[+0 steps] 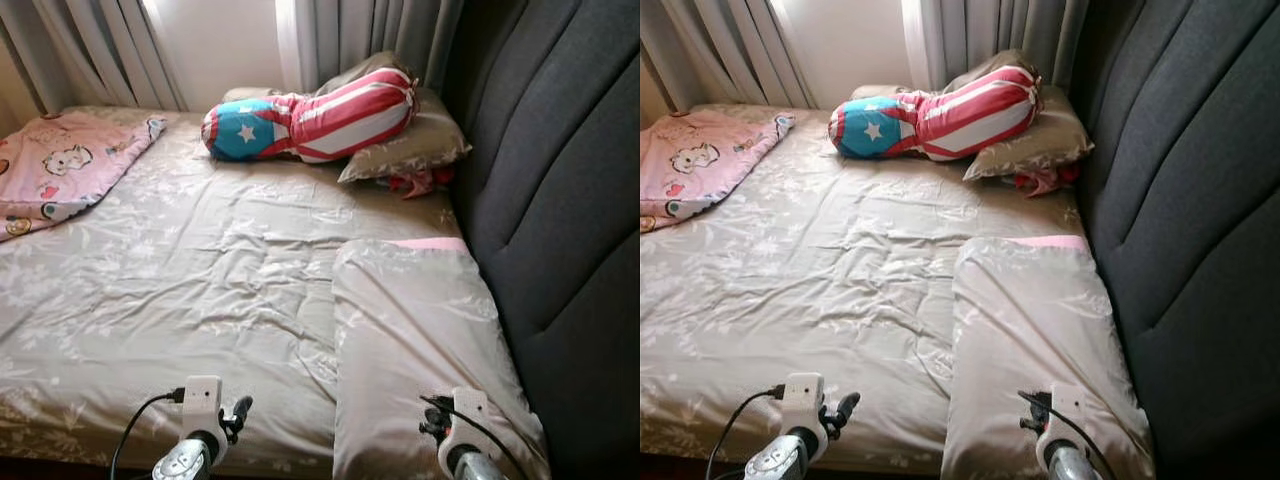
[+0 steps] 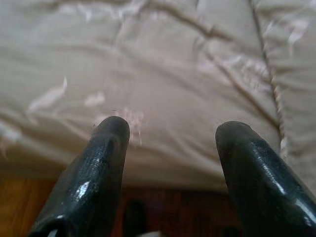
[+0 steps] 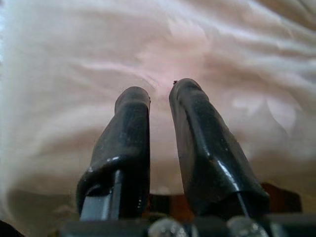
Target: Clean up the room
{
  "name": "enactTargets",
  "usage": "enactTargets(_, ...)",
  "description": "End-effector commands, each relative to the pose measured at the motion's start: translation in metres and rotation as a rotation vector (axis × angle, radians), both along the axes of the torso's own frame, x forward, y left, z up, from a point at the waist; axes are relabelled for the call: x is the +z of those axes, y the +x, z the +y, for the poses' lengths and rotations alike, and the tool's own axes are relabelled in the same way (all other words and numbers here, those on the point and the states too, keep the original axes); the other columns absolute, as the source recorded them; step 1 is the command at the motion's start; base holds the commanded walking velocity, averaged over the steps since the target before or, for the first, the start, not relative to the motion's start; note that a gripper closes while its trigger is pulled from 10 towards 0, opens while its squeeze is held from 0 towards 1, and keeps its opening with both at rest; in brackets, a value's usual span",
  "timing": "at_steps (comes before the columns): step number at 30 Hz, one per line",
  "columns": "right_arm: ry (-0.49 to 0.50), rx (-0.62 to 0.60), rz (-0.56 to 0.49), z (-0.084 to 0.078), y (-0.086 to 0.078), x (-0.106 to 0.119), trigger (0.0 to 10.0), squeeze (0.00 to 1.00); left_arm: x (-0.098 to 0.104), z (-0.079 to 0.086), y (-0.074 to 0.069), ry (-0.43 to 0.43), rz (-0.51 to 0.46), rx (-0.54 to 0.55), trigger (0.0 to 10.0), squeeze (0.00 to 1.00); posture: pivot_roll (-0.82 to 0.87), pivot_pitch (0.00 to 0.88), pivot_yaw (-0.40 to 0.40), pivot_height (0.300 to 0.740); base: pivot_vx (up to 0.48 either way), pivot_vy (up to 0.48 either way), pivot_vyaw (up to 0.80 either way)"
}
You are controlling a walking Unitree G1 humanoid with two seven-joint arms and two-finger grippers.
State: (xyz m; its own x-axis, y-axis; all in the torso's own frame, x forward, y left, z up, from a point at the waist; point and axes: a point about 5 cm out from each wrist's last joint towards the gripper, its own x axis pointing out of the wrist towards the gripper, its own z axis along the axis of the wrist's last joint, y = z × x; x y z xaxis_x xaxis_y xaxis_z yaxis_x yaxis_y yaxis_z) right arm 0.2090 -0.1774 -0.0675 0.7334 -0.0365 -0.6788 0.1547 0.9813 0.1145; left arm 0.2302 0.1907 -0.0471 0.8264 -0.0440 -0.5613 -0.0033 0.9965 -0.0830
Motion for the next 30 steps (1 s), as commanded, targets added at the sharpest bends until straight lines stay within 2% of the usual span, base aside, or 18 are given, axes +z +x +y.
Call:
enactTargets(1,0.008,-0.075,0.097,-0.007,-0.019,-0.011,10.0,0.0,-0.005,0.001,-0.005,0.021,0.06,-0.027,10.0,0.0,0.0,0.0,-0.031,0.74,0.0,0.0,0.0)
enactTargets(5,0.004,-0.084,0.163,-0.006,-0.032,-0.019,10.0,0.0,-0.014,0.0,-0.014,0.036,0.125,-0.019,10.0,0.0,0.01,0.0,-0.04,0.74,0.0,0.0,0.0)
enactTargets(12,0.008,-0.08,0.187,-0.002,-0.039,-0.022,10.0,0.01,-0.023,0.0,-0.028,0.048,0.19,0.009,10.0,0.0,0.0,0.0,-0.039,0.74,0.0,0.0,0.0)
enactTargets(13,0.007,-0.082,0.186,-0.002,-0.039,-0.022,10.0,0.92,-0.024,0.0,-0.029,0.046,0.194,0.016,10.0,0.0,0.0,0.0,-0.039,0.74,0.0,0.0,0.0)
enactTargets(14,0.002,-0.076,0.184,-0.003,-0.039,-0.022,10.0,1.0,-0.025,0.002,-0.033,0.046,0.205,0.031,10.0,0.0,0.0,0.0,-0.042,0.74,0.0,0.0,0.0)
enactTargets(18,-0.02,-0.054,0.202,-0.005,-0.041,-0.023,10.0,1.0,-0.027,0.006,-0.037,0.051,0.223,0.042,10.0,0.0,0.0,0.0,-0.042,0.74,0.0,0.0,0.0)
enactTargets(24,-0.03,-0.055,0.196,-0.009,-0.036,-0.021,10.0,1.0,-0.026,0.006,-0.034,0.05,0.223,0.042,10.0,0.0,-0.01,0.0,-0.044,0.74,0.0,0.0,0.0)
enactTargets(25,-0.019,-0.059,0.195,-0.009,-0.035,-0.02,10.0,0.59,-0.026,0.006,-0.034,0.059,0.226,0.027,10.0,0.0,-0.01,0.0,-0.045,0.74,0.0,0.0,0.0)
enactTargets(26,-0.016,-0.061,0.194,-0.01,-0.035,-0.02,10.0,0.59,-0.026,0.006,-0.034,0.061,0.226,0.024,10.0,0.0,-0.01,0.0,-0.046,0.74,0.0,0.0,0.0)
enactTargets(27,-0.016,-0.064,0.194,-0.01,-0.034,-0.02,10.0,0.0,-0.026,0.006,-0.033,0.059,0.226,0.027,10.0,0.0,-0.01,0.0,-0.046,0.74,0.0,0.0,0.0)
enactTargets(30,-0.021,-0.073,0.199,-0.011,-0.035,-0.02,10.0,0.0,-0.026,0.007,-0.033,0.058,0.227,0.033,10.0,0.0,-0.01,0.0,-0.047,0.74,0.0,0.0,0.0)
